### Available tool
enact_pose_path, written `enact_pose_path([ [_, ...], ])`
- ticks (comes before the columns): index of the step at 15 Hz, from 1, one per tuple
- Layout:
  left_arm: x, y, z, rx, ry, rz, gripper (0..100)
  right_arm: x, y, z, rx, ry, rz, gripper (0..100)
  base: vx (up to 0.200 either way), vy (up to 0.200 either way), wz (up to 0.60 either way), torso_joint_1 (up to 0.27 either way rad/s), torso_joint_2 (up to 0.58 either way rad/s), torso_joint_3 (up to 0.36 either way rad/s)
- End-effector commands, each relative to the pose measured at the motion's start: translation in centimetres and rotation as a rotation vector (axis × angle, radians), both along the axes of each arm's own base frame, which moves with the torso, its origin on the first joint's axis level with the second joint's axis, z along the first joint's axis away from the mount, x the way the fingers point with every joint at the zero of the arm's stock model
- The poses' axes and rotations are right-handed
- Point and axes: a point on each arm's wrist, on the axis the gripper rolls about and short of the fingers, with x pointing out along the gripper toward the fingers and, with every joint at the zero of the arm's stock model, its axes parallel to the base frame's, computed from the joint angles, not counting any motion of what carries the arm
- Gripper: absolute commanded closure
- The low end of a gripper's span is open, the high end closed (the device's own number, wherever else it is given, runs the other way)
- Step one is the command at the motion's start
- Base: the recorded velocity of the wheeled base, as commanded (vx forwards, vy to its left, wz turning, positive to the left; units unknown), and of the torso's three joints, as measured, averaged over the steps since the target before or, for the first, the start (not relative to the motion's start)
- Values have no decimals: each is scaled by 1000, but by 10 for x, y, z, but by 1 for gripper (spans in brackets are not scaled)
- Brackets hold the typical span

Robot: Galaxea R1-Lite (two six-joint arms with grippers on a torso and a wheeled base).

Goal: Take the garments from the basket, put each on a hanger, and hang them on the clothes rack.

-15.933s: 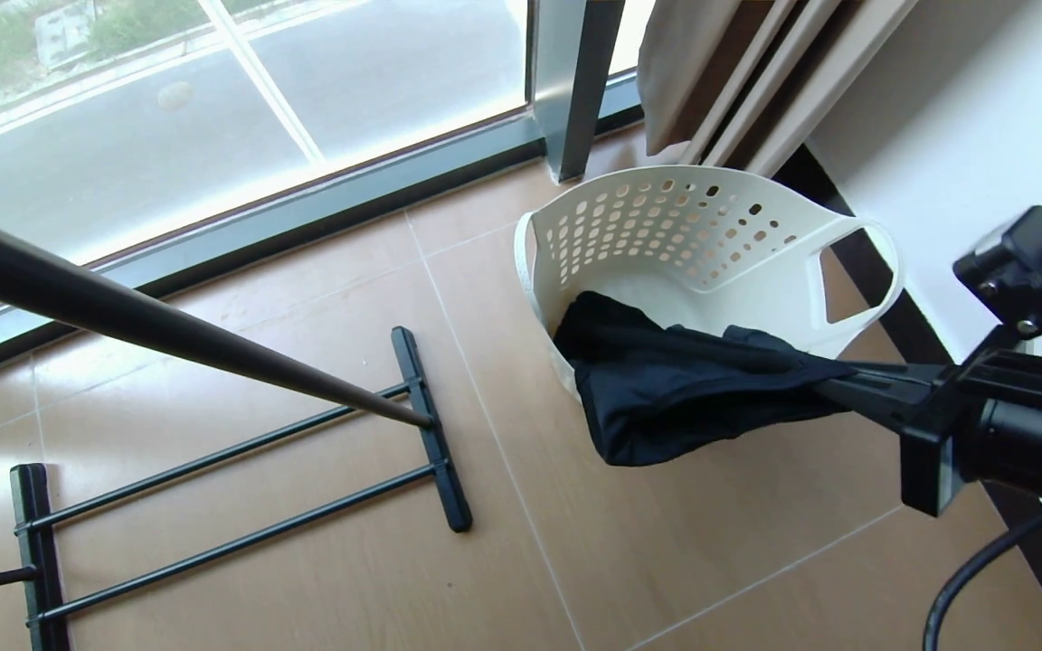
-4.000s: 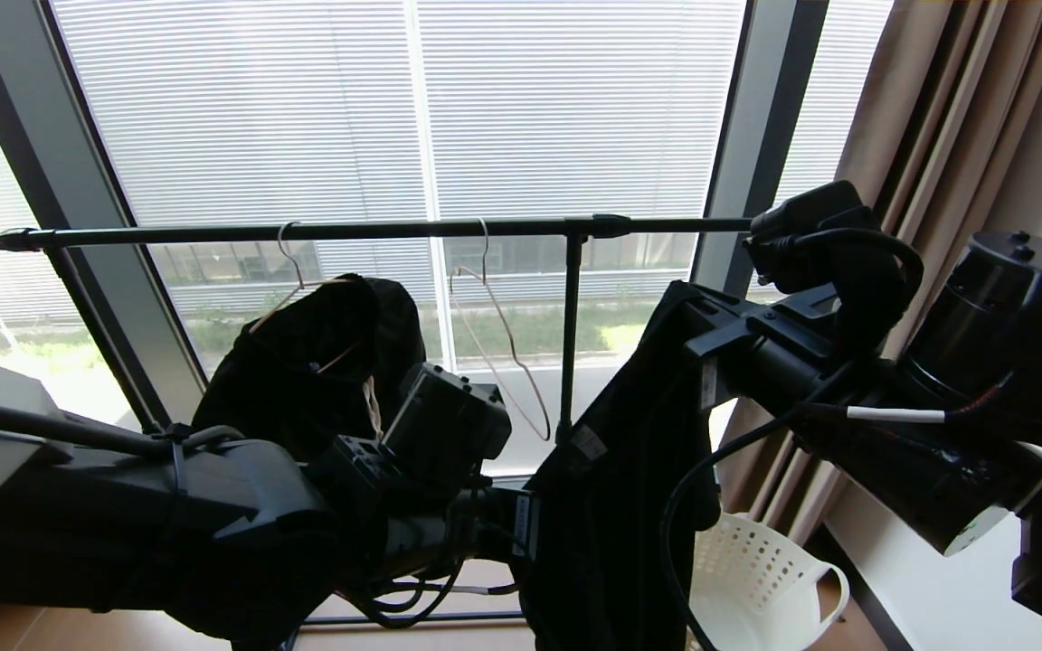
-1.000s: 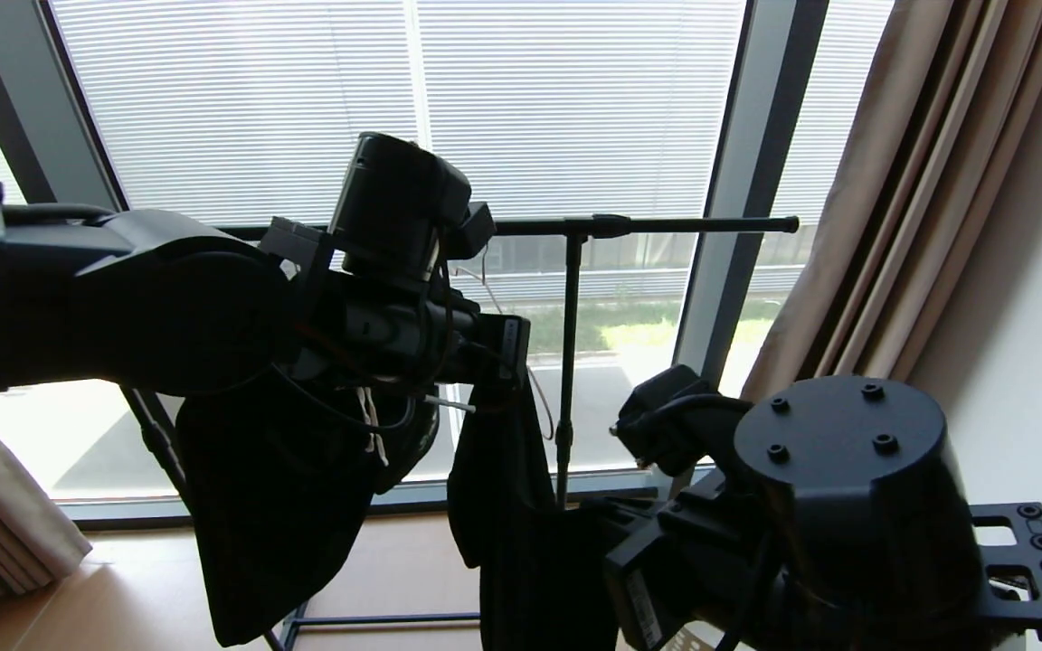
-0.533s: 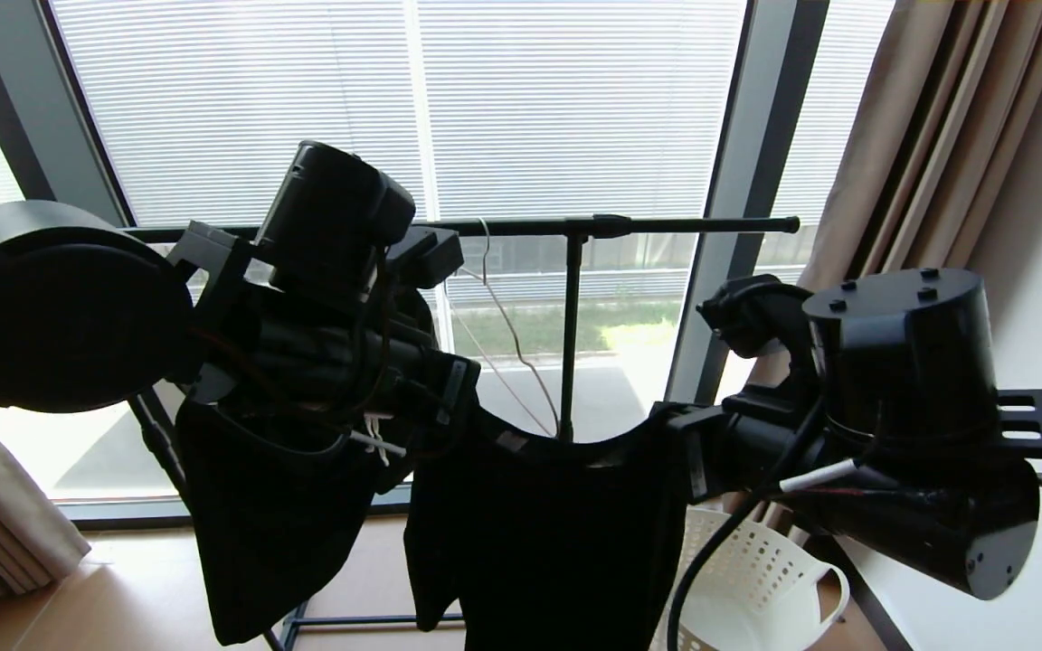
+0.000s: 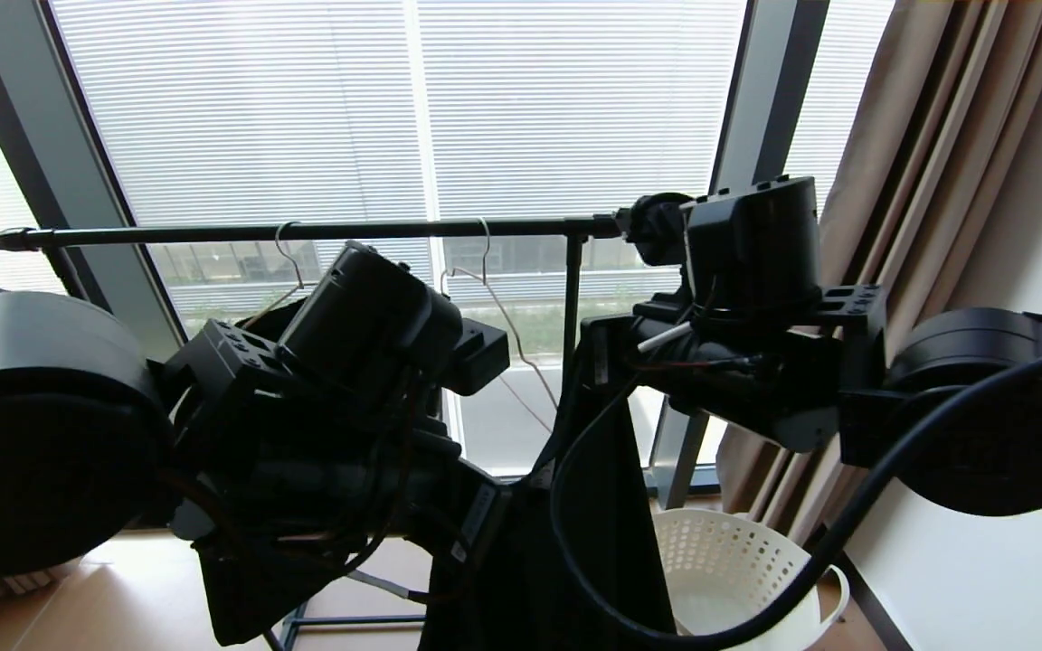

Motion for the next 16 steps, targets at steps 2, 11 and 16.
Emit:
enact_pose_path([
  [2, -16, -22, -6, -10, 33, -56, 100, 13, 32, -9, 21, 2, 26, 100, 0, 0, 0, 0, 0, 0],
  [11, -13, -7, -9, -33, 73, 41, 100, 5, 5, 9, 94, 1, -14, 100, 0, 0, 0, 0, 0, 0],
  [16, 4, 26, 0, -58, 47, 158, 100, -8, -41, 4, 53, 30, -88, 100, 0, 0, 0, 0, 0, 0],
])
